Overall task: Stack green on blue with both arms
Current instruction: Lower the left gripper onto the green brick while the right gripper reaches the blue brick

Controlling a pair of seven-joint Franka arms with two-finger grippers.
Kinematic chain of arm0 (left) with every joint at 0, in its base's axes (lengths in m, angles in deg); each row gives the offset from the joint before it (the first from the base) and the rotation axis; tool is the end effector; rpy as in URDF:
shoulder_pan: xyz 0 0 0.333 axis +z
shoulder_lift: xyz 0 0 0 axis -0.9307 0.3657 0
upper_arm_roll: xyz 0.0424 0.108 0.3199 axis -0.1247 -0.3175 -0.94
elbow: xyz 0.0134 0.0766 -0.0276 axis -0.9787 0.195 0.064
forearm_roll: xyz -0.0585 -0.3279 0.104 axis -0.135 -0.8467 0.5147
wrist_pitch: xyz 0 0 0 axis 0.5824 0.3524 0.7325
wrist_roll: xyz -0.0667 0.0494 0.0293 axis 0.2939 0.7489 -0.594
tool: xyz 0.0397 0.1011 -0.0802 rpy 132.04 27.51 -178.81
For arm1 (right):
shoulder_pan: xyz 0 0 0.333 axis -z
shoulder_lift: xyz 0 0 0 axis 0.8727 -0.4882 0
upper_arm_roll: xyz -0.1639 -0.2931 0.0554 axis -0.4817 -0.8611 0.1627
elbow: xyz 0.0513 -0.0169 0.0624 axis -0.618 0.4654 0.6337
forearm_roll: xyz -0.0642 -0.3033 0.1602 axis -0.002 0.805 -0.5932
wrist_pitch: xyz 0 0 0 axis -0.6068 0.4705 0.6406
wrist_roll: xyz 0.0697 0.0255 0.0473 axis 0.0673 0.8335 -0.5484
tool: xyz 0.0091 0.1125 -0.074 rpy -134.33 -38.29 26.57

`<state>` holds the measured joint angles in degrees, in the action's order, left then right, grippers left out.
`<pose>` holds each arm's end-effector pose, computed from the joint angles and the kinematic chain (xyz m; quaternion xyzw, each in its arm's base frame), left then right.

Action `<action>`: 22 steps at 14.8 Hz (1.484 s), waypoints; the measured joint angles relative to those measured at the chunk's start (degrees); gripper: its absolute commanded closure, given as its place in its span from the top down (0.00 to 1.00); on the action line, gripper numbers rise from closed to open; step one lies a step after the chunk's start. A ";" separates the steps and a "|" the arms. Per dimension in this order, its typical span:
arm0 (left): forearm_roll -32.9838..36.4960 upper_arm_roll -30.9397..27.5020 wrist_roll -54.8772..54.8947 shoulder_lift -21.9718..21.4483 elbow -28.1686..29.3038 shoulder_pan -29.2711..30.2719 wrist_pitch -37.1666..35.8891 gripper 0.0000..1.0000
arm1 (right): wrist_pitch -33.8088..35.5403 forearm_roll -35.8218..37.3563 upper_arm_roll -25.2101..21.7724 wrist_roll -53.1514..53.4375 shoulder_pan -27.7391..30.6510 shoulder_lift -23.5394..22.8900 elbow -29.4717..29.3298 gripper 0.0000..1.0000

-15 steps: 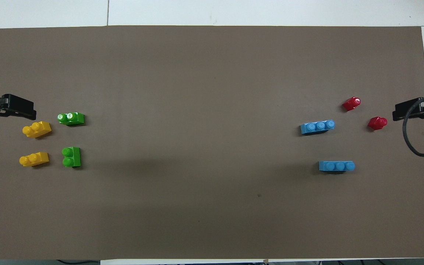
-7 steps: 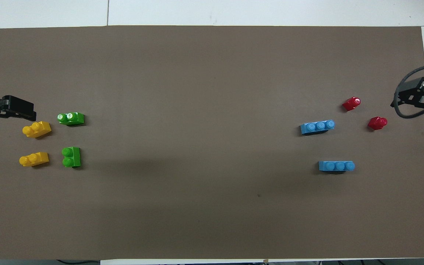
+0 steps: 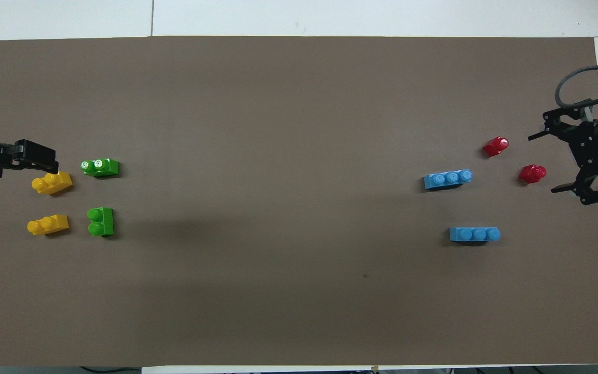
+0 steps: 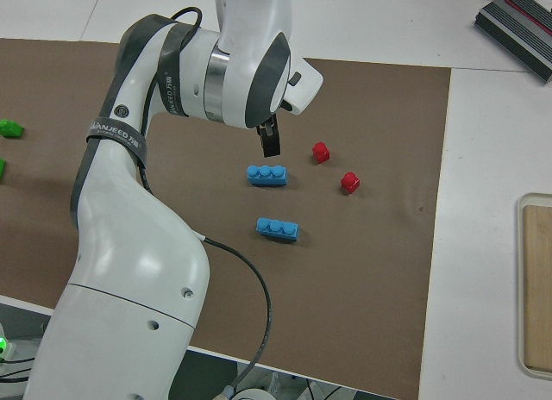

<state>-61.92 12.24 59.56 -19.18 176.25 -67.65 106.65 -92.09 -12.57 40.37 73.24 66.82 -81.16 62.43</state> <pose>0.5143 -0.0022 0.5640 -0.9995 0.0065 0.0299 0.0090 0.5136 -0.0255 0.5516 -0.7999 0.5907 0.0790 0.0714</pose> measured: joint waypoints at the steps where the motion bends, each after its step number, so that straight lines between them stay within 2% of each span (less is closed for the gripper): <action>1: 0.00 0.00 0.08 -0.01 0.45 0.04 0.36 1.00 | -0.11 -1.85 -0.10 1.26 0.80 -1.03 0.09 0.99; 6: 0.02 -0.04 0.20 -0.17 2.54 0.34 1.87 1.00 | -2.42 -7.88 -0.41 3.52 3.60 -6.84 0.60 0.99; 11: 0.03 -0.04 0.28 -1.70 11.69 0.34 8.61 1.00 | -8.84 -9.40 -0.16 3.52 3.36 -11.57 5.37 0.99; 14: 0.03 -0.08 0.29 -3.30 17.51 0.51 12.33 1.00 | -9.29 -11.04 -0.01 3.52 3.28 -12.22 7.01 0.99; 18: 0.03 -0.08 0.31 -3.88 22.42 1.13 15.65 1.00 | -12.99 -11.85 0.10 3.52 3.28 -12.17 11.00 0.99; 22: 0.03 -0.08 0.32 -3.92 26.17 1.13 19.22 1.00 | -15.18 -11.86 0.30 3.38 3.27 -12.37 12.55 0.99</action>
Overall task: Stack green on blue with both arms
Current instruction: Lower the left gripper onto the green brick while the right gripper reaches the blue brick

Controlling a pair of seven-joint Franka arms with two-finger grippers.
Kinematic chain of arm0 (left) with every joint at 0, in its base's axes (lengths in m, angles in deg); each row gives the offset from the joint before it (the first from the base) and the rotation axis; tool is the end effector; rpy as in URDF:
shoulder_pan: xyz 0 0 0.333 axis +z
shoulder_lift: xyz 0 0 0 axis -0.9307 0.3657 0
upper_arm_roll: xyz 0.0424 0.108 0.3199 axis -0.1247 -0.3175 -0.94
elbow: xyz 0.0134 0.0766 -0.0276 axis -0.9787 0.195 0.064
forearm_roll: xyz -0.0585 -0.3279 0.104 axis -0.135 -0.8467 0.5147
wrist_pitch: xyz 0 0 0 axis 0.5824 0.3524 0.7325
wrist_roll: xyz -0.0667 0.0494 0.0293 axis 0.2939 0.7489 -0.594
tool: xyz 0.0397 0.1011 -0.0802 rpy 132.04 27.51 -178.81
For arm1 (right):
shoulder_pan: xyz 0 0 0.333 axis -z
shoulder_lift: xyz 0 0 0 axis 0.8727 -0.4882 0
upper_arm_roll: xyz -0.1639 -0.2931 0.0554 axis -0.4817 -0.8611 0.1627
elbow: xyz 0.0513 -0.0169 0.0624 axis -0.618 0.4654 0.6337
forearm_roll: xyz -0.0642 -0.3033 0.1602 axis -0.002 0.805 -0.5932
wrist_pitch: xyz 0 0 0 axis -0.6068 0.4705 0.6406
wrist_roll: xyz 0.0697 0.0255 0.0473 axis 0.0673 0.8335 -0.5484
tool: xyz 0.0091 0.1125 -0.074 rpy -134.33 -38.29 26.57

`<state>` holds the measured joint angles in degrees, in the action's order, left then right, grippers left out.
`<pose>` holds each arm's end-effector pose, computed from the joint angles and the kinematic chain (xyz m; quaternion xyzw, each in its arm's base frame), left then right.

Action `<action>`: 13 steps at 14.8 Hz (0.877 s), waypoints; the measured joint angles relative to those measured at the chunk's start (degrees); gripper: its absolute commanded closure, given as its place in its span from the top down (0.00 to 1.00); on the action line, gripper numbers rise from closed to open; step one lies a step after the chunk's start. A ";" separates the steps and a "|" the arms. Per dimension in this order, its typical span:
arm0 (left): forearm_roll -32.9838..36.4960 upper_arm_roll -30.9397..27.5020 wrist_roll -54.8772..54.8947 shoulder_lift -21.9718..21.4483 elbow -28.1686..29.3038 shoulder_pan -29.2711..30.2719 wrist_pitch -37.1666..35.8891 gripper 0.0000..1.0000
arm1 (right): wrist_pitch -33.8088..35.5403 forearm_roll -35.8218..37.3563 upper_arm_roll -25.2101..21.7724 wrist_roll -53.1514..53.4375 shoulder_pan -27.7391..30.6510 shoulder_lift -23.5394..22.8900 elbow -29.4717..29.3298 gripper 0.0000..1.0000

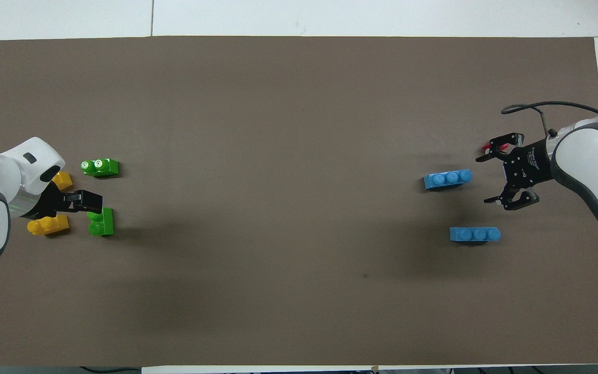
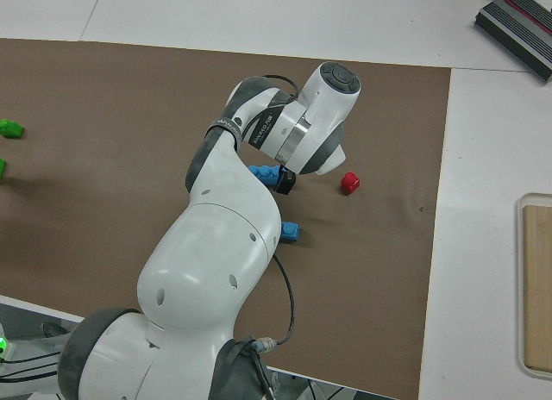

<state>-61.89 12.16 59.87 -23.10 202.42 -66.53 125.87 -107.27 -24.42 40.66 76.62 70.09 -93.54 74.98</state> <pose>0.4695 0.0071 0.4312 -0.9984 0.0020 0.0564 0.0084 0.5375 -0.0446 0.3693 -0.6963 0.6851 0.1903 0.0980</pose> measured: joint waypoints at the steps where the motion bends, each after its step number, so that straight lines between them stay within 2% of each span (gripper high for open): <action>1: 0.00 0.00 0.03 0.00 0.46 0.00 0.63 1.00 | -0.68 0.00 0.09 -0.01 -0.04 -0.16 0.15 0.99; 7: 0.00 -0.01 0.12 0.28 7.72 1.41 9.29 1.00 | -6.18 -2.07 0.28 -0.01 -1.78 -2.07 0.21 0.99; 13: 0.00 0.12 0.18 1.45 8.69 1.63 10.68 1.00 | -7.37 -2.50 0.28 -0.65 -2.38 -3.45 0.30 0.99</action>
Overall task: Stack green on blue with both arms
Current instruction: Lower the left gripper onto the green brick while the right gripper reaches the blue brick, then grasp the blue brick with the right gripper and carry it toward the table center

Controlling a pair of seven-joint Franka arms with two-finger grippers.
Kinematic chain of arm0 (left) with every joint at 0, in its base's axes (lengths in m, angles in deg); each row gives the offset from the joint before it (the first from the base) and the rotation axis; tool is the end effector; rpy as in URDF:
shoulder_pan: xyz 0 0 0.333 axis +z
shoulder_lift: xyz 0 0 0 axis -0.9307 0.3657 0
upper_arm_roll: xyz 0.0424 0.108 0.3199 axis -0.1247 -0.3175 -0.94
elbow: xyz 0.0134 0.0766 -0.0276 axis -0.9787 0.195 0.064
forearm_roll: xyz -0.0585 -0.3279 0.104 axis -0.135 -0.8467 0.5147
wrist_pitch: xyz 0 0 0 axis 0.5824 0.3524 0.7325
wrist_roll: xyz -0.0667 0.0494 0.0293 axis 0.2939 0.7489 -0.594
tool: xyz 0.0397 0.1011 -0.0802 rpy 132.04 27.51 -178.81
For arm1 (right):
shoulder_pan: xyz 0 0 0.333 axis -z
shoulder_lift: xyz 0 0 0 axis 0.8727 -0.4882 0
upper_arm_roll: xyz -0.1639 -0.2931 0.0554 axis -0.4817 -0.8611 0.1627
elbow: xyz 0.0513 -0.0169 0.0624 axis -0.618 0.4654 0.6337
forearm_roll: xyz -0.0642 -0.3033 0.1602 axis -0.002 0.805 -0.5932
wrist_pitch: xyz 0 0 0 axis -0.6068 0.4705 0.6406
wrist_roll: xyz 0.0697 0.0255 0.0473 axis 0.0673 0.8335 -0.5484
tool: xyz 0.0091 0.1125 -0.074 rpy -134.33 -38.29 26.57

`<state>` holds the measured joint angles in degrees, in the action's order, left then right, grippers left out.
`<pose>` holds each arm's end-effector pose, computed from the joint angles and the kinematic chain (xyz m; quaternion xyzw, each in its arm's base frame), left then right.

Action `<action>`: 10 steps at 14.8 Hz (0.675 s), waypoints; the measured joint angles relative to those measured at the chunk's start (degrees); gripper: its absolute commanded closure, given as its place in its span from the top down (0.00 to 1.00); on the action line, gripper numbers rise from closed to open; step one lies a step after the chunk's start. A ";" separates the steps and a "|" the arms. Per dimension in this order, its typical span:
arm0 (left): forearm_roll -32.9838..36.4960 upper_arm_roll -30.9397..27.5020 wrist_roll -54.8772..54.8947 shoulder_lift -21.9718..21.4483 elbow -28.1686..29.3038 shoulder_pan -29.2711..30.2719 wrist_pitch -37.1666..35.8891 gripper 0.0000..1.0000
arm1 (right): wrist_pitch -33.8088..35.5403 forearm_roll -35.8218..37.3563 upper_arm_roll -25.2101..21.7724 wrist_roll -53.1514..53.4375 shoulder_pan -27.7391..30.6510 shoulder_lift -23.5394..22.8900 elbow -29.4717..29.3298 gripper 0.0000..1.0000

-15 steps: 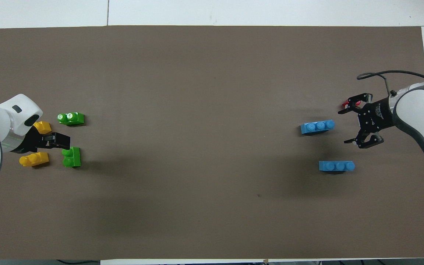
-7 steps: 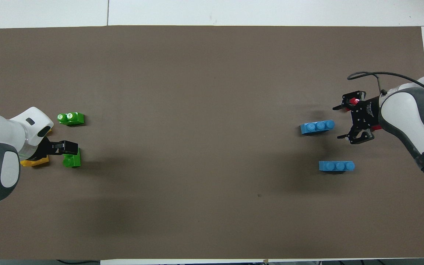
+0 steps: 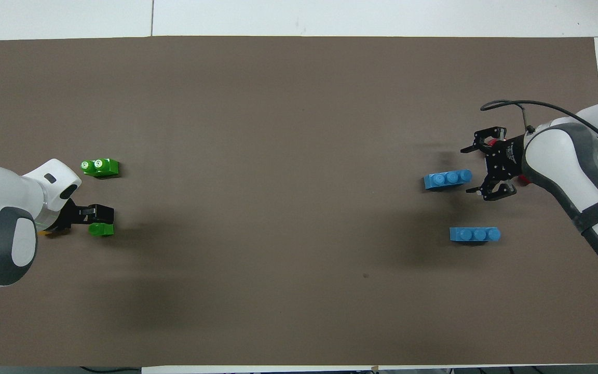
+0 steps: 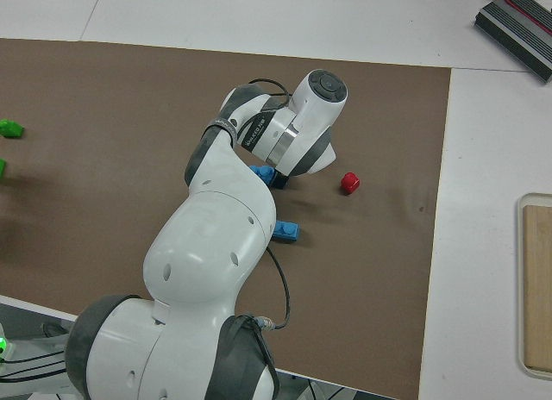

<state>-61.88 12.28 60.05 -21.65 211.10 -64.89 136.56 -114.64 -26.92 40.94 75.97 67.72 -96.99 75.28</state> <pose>0.4561 0.0187 0.3731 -0.9986 -0.0082 0.0516 0.0066 0.5576 -0.0261 0.3418 -0.6968 0.6870 0.1696 0.1177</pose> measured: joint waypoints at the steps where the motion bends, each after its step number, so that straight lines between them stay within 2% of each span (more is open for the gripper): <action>1: 0.00 0.00 0.00 0.14 0.34 0.00 0.54 1.00 | -0.24 0.00 0.00 -0.78 0.00 -0.18 0.13 0.99; 7: 0.00 0.01 0.00 1.26 1.78 0.00 3.62 1.00 | -3.03 0.00 0.00 -2.45 0.00 -1.68 0.97 0.96; 8: 0.00 0.01 0.00 1.41 1.78 0.00 3.73 1.00 | -3.46 -0.01 0.00 -2.73 0.00 -1.83 1.15 0.90; 9: 0.00 0.01 0.00 1.54 1.78 0.00 3.82 1.00 | -4.15 -0.01 0.00 -3.02 0.00 -1.93 1.44 0.80; 10: 0.00 0.01 0.00 1.65 1.79 0.00 3.92 1.00 | -4.60 -0.02 0.00 -3.23 0.00 -2.00 1.68 0.59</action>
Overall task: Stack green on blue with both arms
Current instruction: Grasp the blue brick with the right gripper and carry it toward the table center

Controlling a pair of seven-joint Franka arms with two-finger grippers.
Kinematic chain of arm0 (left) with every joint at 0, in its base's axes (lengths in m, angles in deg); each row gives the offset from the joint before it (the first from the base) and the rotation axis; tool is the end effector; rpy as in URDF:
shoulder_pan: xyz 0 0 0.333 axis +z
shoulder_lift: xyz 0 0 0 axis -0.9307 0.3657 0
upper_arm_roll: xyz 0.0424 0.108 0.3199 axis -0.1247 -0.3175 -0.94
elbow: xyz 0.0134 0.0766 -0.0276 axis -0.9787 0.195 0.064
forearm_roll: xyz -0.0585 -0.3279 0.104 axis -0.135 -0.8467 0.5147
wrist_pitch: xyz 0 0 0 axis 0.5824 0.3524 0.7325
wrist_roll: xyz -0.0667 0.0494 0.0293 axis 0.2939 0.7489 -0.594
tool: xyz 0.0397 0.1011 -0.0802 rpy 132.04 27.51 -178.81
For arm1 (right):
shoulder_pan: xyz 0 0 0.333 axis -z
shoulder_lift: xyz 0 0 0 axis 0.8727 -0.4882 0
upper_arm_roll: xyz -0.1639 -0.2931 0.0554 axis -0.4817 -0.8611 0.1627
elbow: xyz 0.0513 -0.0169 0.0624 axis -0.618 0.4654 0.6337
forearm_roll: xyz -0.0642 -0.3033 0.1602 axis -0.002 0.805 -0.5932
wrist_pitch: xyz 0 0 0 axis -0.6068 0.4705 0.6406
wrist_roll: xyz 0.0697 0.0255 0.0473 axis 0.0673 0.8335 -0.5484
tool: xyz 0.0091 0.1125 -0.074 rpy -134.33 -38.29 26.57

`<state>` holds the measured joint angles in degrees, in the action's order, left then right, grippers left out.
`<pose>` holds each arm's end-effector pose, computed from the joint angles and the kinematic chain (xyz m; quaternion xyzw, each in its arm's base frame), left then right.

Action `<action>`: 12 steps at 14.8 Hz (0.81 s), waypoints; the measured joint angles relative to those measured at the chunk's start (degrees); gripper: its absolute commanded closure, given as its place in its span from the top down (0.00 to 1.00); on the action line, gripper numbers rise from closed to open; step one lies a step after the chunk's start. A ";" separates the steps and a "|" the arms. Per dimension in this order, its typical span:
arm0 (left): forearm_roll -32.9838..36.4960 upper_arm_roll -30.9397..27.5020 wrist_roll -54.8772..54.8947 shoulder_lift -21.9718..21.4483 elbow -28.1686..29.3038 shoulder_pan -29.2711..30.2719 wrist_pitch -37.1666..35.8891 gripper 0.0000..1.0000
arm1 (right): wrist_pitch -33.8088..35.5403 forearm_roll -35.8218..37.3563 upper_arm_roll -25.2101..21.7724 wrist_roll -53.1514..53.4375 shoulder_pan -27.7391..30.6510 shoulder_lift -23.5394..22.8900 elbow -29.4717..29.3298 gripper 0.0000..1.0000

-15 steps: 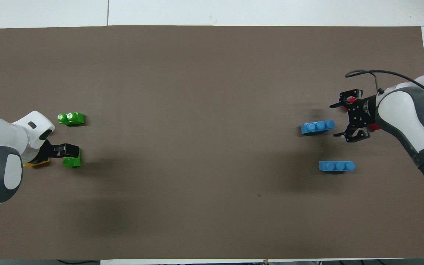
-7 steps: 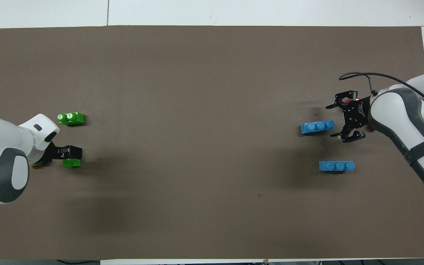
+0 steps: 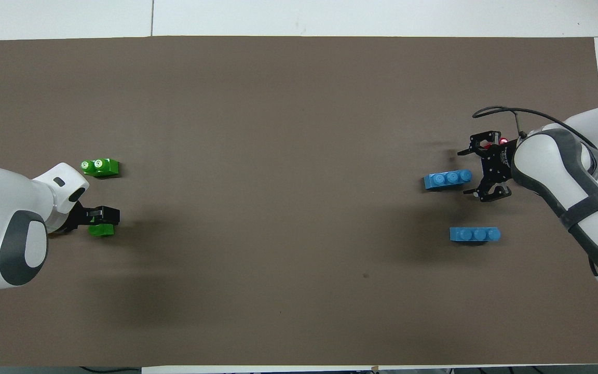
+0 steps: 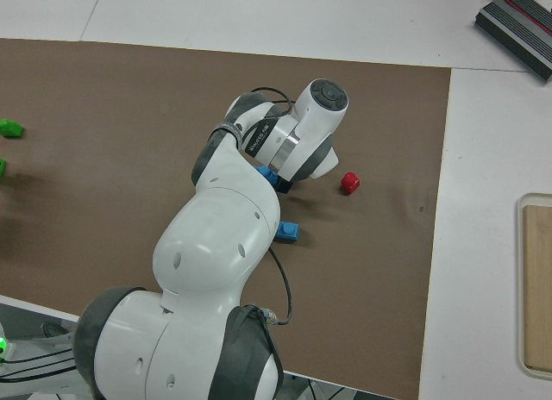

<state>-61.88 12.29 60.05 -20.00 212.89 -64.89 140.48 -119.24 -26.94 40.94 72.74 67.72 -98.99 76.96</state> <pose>0.4570 0.0184 0.3531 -0.9988 -0.0076 0.0474 0.0059 0.5590 -0.0313 0.3156 -0.7086 0.6782 0.1549 0.1181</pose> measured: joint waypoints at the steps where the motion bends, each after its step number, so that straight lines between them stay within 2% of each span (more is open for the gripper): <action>1: 0.00 0.00 0.00 0.10 0.00 0.00 0.05 1.00 | -0.21 -0.01 0.00 -0.19 0.00 -0.05 0.16 0.39; 3: 0.00 0.01 0.00 0.36 0.01 0.00 0.24 1.00 | -0.29 -0.03 0.00 -0.78 0.00 -0.05 0.27 0.26; 5: 0.00 0.01 0.00 0.58 0.02 0.00 0.64 1.00 | -0.31 -0.34 0.02 -1.16 -0.01 -0.05 0.28 0.00; 12: 0.00 0.06 0.00 0.88 0.12 0.00 1.08 1.00 | 0.84 -2.43 0.35 -1.56 -2.79 0.23 -1.81 0.00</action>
<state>-61.88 12.35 60.05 -19.13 213.01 -64.90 141.56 -118.40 -29.37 41.29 71.18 64.93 -98.76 75.15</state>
